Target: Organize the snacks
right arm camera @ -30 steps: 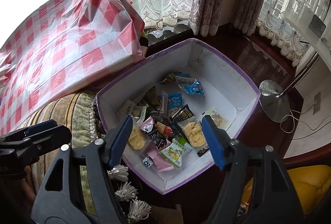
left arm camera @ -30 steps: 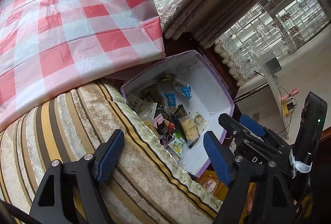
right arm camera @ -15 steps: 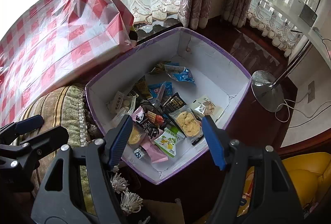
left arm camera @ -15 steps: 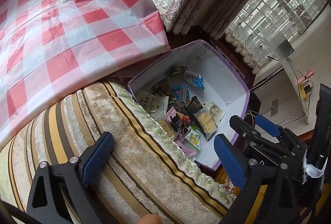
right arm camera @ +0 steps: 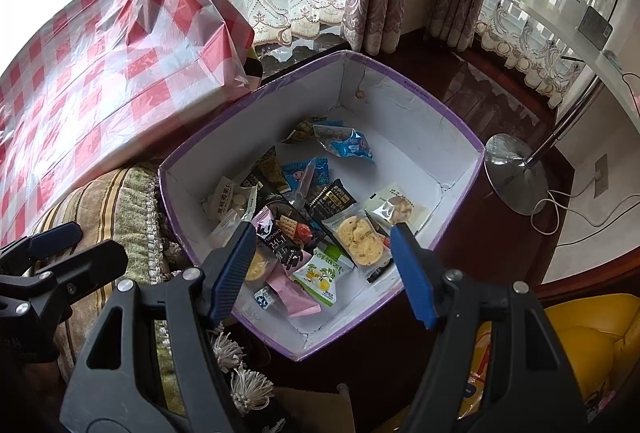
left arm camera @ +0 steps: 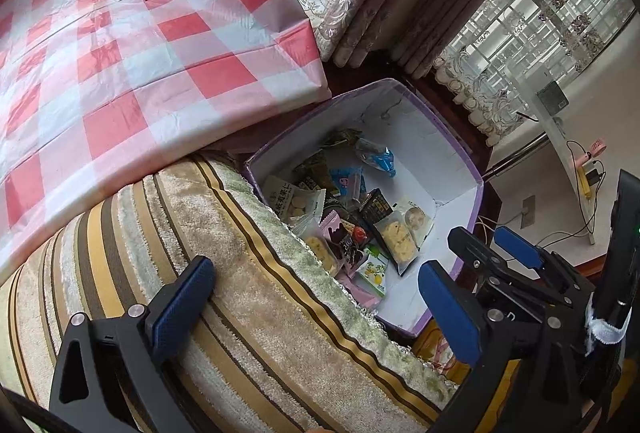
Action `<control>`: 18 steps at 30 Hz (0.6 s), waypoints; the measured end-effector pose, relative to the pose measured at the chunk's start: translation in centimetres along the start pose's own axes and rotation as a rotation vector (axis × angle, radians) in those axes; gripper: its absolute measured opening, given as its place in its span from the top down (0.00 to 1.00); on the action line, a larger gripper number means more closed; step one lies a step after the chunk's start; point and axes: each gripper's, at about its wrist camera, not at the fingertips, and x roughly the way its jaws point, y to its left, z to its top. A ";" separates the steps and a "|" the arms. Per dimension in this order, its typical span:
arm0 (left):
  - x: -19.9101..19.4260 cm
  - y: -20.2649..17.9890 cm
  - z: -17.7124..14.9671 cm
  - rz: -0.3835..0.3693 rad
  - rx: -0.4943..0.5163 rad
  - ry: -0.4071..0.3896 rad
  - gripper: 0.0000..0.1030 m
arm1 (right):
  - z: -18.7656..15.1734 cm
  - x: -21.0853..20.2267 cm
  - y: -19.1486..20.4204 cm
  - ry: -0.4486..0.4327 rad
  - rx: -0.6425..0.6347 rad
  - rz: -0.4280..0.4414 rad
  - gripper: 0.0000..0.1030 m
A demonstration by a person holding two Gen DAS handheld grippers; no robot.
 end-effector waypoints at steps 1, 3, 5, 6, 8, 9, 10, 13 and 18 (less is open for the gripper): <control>0.0 0.0 0.0 0.001 0.001 0.000 0.00 | 0.0 0.0 0.0 0.000 0.000 0.001 0.30; 0.0 0.0 0.0 0.000 0.000 -0.002 0.00 | 0.0 -0.1 0.0 -0.003 -0.002 0.002 0.30; 0.0 -0.1 0.0 -0.002 -0.003 -0.002 0.00 | 0.0 -0.1 0.0 -0.004 -0.003 0.002 0.30; 0.0 -0.1 0.0 -0.003 -0.003 -0.002 0.00 | 0.0 -0.1 0.0 -0.003 -0.002 0.002 0.30; 0.0 -0.1 0.0 -0.003 -0.003 -0.002 0.00 | 0.0 -0.1 0.0 -0.003 -0.001 0.002 0.30; 0.0 -0.1 0.0 -0.003 -0.004 -0.003 0.00 | 0.0 -0.1 0.0 -0.003 -0.001 0.002 0.30; 0.0 -0.1 0.0 -0.004 -0.004 -0.003 0.00 | 0.0 -0.1 0.0 -0.003 0.000 0.002 0.30; -0.1 0.0 -0.1 -0.006 -0.006 -0.004 0.00 | 0.0 -0.1 0.0 -0.002 -0.003 0.002 0.30; -0.1 0.1 -0.1 -0.009 -0.008 -0.005 0.00 | 0.0 -0.1 -0.1 -0.002 0.000 0.002 0.30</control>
